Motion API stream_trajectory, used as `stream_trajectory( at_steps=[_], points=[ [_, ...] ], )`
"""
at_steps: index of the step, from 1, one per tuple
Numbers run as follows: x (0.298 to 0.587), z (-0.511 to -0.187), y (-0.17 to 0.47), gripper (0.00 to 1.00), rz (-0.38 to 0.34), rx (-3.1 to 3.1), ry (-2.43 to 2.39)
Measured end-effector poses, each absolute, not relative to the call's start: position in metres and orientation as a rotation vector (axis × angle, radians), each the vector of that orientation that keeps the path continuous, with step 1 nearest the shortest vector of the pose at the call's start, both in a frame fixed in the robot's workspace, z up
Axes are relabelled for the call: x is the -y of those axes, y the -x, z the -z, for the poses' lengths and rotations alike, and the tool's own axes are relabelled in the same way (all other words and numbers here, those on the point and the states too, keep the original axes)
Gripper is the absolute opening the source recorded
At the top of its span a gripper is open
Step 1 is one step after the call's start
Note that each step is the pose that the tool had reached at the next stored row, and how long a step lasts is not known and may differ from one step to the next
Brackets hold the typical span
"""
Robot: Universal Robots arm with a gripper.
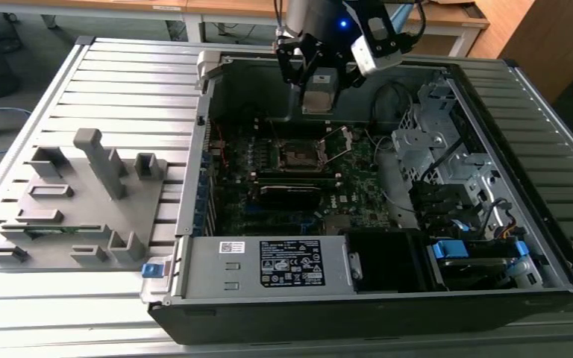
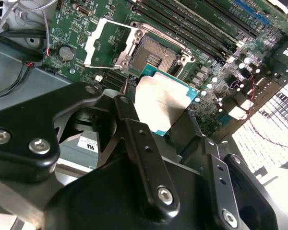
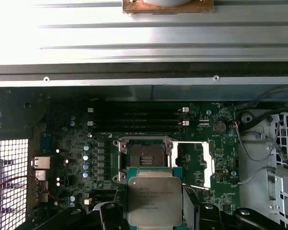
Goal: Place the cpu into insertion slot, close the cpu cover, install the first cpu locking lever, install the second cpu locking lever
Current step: 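Place the cpu into insertion slot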
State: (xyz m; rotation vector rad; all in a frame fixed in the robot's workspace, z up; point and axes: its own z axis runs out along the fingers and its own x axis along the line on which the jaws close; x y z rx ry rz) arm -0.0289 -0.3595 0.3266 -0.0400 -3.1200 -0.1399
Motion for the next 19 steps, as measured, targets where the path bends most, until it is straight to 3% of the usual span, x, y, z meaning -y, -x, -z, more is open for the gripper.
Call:
stream_trajectory(
  at_steps=[19],
  points=[
    [0.3595, -0.3228, 0.0289, 0.54, 0.141, 3.12, 0.04]
  ],
)
